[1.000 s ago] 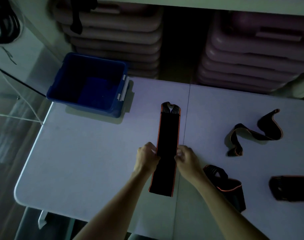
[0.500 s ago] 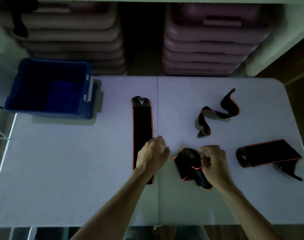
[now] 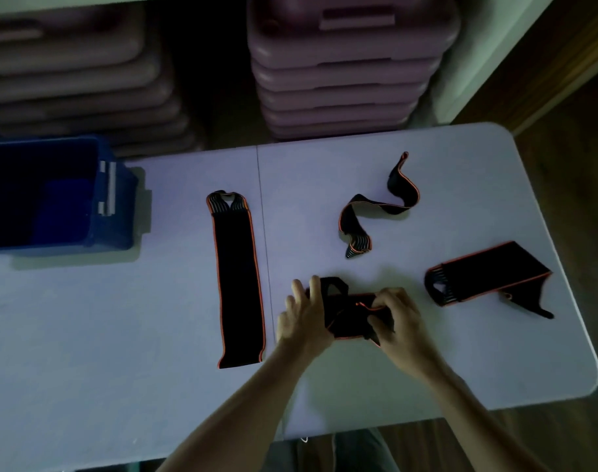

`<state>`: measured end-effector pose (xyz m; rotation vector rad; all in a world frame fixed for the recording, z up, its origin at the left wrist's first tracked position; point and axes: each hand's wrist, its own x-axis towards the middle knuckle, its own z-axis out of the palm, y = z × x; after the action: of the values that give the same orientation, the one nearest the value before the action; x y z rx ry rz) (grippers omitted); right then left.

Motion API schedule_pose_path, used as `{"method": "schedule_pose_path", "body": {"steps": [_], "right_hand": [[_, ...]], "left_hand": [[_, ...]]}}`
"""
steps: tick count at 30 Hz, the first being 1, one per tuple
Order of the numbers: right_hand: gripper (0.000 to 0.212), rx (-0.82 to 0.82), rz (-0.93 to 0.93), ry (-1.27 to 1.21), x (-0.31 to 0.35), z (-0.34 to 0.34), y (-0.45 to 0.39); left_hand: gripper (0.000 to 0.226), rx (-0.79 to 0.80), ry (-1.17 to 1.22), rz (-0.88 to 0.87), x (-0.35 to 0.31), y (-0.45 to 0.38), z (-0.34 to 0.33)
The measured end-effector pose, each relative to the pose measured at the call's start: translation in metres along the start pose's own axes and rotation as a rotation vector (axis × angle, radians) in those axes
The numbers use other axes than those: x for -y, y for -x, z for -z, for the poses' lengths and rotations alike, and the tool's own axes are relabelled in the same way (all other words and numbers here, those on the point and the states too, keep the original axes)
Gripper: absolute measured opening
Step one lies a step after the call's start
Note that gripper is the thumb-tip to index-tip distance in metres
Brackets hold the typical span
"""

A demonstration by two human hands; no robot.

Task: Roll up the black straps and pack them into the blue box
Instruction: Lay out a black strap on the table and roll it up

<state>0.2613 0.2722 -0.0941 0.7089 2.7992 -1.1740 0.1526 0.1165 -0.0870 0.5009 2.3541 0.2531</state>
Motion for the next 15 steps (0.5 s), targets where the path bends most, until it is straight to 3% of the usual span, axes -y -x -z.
{"method": "schedule_pose_path", "body": {"steps": [3, 5, 7, 9, 11, 13, 15], "right_hand": [[0.013, -0.042, -0.109, -0.156, -0.006, 0.011, -0.003], [0.006, 0.002, -0.174, -0.213, -0.009, 0.023, -0.004], [0.027, 0.112, -0.24, -0.146, -0.015, 0.031, -0.006], [0.032, 0.174, -0.265, -0.035, -0.021, 0.034, -0.009], [0.024, 0.149, -0.203, 0.029, -0.025, 0.033, -0.013], [0.006, 0.104, -0.101, 0.027, -0.021, 0.032, -0.019], [0.013, 0.105, -0.046, -0.086, -0.007, 0.035, -0.029]], "left_hand": [[0.049, -0.187, 0.341, -0.036, 0.001, -0.006, 0.006], [0.044, -0.288, 0.534, -0.033, -0.001, -0.01, 0.013], [0.043, -0.379, 0.695, 0.029, -0.003, -0.015, 0.022], [0.028, -0.408, 0.826, 0.151, -0.006, -0.019, 0.028], [0.015, -0.392, 0.878, 0.208, -0.007, -0.025, 0.03], [0.019, -0.375, 0.941, 0.188, -0.012, -0.026, 0.035], [0.023, -0.351, 1.036, 0.174, -0.02, -0.023, 0.042]]}}
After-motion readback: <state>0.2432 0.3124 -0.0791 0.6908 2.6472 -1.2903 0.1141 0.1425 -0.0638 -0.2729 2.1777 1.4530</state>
